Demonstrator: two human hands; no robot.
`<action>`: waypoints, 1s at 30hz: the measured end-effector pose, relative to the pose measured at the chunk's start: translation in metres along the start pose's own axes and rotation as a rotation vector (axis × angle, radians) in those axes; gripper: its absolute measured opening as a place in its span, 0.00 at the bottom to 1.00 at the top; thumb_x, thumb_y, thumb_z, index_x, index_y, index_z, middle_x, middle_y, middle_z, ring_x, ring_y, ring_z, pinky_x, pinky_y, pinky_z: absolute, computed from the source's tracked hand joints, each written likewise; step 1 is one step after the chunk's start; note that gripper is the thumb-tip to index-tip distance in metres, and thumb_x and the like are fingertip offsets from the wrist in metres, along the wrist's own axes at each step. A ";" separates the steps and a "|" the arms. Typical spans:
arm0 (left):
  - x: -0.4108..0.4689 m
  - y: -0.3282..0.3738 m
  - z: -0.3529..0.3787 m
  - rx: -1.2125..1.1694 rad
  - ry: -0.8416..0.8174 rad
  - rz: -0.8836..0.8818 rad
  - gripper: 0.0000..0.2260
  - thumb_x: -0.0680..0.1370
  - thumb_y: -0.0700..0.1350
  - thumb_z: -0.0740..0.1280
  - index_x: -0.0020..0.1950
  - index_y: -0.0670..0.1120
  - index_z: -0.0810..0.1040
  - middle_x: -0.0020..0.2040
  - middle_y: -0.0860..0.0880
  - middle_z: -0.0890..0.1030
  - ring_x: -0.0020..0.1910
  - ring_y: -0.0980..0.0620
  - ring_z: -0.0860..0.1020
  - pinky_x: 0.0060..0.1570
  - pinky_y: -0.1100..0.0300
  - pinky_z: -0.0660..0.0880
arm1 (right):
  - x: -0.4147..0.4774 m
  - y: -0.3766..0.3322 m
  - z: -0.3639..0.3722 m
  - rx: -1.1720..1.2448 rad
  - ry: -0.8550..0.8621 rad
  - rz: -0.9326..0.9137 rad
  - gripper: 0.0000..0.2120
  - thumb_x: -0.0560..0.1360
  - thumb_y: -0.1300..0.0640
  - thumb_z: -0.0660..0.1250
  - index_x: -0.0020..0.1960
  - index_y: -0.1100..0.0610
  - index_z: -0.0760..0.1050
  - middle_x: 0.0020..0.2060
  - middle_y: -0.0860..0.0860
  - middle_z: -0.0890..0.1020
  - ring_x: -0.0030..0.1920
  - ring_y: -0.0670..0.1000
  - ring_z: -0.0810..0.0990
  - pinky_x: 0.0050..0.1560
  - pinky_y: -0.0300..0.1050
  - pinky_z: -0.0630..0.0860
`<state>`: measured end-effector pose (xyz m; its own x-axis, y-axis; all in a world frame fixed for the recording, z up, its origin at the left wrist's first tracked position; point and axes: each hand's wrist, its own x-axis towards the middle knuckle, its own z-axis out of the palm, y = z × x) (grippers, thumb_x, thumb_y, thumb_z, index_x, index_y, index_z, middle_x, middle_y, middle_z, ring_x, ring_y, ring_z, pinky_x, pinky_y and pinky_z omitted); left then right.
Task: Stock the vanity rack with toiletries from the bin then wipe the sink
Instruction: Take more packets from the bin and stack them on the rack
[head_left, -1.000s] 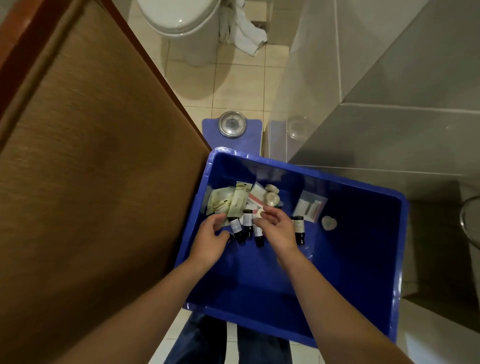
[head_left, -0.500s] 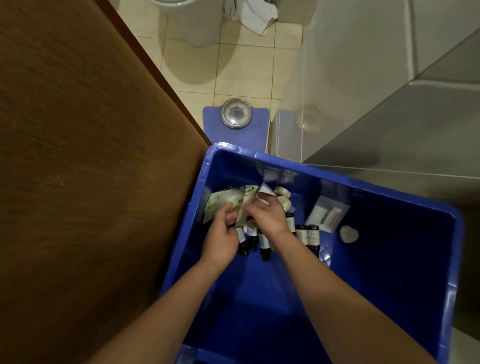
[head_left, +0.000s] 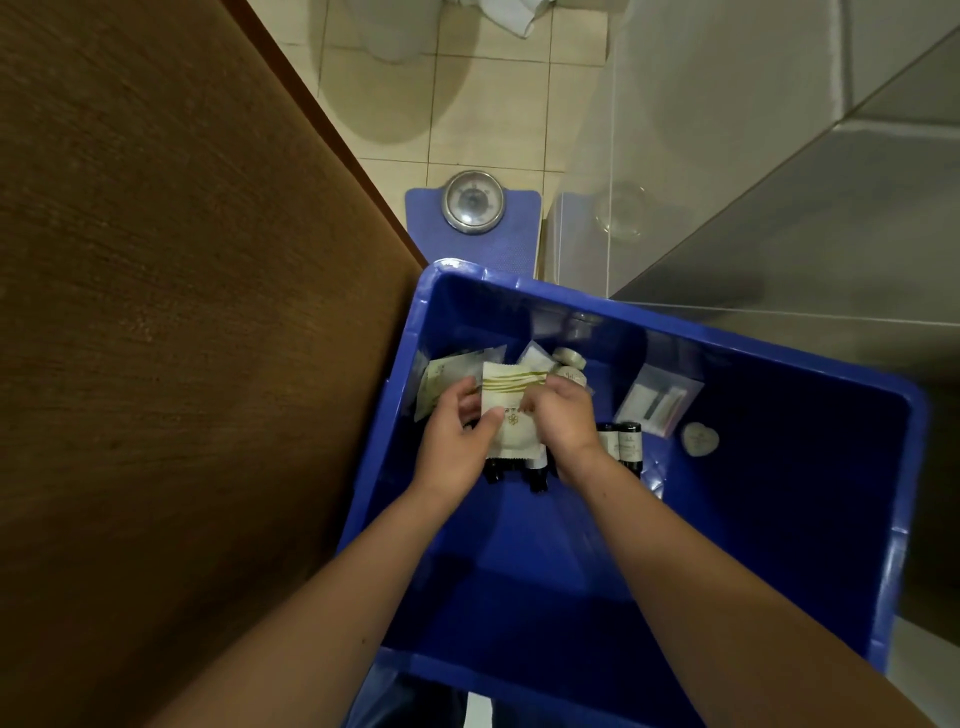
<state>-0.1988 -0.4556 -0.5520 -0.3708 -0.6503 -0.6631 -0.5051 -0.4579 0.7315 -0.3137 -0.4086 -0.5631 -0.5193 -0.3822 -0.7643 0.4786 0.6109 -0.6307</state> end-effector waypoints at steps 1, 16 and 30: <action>0.000 0.001 0.000 0.017 0.007 0.007 0.14 0.79 0.40 0.66 0.64 0.46 0.73 0.54 0.52 0.80 0.53 0.57 0.78 0.49 0.71 0.74 | -0.004 -0.002 0.001 0.023 -0.059 0.023 0.11 0.70 0.70 0.60 0.34 0.57 0.72 0.29 0.50 0.75 0.32 0.49 0.72 0.34 0.41 0.70; -0.001 -0.007 -0.007 0.008 0.118 -0.200 0.09 0.81 0.40 0.59 0.56 0.48 0.77 0.48 0.49 0.82 0.48 0.50 0.80 0.51 0.54 0.77 | 0.024 0.008 0.028 -0.162 -0.072 -0.073 0.07 0.75 0.62 0.66 0.51 0.54 0.79 0.39 0.48 0.80 0.40 0.48 0.78 0.43 0.44 0.75; -0.002 -0.014 -0.007 0.051 0.138 -0.209 0.08 0.79 0.40 0.59 0.51 0.50 0.77 0.48 0.48 0.82 0.49 0.46 0.80 0.54 0.48 0.78 | 0.024 0.001 0.026 -0.141 -0.007 -0.172 0.06 0.77 0.60 0.66 0.44 0.55 0.80 0.37 0.47 0.81 0.38 0.45 0.78 0.48 0.43 0.77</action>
<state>-0.1856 -0.4515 -0.5602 -0.1461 -0.6232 -0.7683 -0.5995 -0.5620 0.5699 -0.3074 -0.4350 -0.5856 -0.5794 -0.4935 -0.6486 0.2799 0.6270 -0.7270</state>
